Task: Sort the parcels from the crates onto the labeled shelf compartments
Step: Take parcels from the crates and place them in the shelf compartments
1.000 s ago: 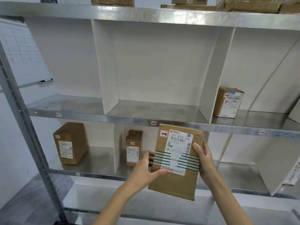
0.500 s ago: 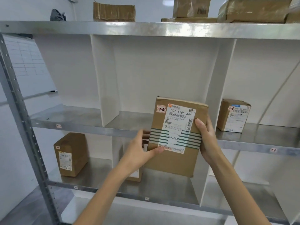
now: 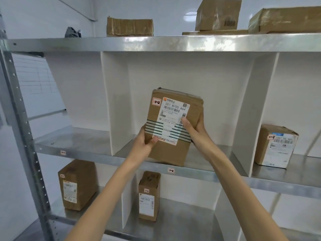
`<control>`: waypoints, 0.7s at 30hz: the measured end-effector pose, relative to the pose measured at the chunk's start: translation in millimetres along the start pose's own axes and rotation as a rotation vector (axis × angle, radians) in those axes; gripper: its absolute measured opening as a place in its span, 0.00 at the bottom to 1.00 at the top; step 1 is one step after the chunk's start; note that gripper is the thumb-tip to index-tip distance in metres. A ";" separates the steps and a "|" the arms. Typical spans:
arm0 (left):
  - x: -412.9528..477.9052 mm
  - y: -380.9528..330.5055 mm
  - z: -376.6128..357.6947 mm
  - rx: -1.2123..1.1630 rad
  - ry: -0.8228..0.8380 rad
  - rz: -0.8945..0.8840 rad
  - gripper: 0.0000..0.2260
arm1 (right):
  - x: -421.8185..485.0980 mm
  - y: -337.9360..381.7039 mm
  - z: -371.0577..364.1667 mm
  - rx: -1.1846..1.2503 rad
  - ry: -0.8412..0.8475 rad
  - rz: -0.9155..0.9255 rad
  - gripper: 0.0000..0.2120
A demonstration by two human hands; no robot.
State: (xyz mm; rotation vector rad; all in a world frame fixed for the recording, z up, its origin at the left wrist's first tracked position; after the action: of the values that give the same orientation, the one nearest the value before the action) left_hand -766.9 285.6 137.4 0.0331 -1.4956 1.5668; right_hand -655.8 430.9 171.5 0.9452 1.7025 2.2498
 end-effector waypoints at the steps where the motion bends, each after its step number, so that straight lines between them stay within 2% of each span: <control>1: 4.2 8.3 2.6 0.002 0.015 0.017 0.20 | 4.7 -4.5 -3.4 -0.008 0.009 -0.002 0.47; 6: 17.6 47.6 14.7 0.004 0.017 0.056 0.19 | 23.2 -39.8 -21.6 -0.103 0.071 -0.018 0.51; 9: 18.3 70.1 23.7 0.023 0.020 0.057 0.17 | 28.9 -55.1 -39.4 -0.151 0.112 -0.001 0.49; 14: 30.7 91.6 36.8 0.060 0.003 0.088 0.16 | 49.4 -66.3 -54.9 -0.167 0.110 -0.002 0.48; 21: 53.3 110.0 43.3 0.030 -0.048 0.112 0.18 | 75.1 -76.7 -67.9 -0.231 0.024 -0.009 0.48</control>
State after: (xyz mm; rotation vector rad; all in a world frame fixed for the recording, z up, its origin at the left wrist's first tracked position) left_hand -888.5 302.5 95.5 0.0047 -1.5342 1.6884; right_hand -771.8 438.4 120.2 0.8595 1.4119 2.3950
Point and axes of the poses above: each hand's wrist, its own x-axis towards the middle knuckle, its own z-axis out of the back of the hand, y = z × x, the point moved 4 cm from there along x, towards the middle knuckle, and after that the axes turned 8 degrees about -z, right-handed, at the moved point
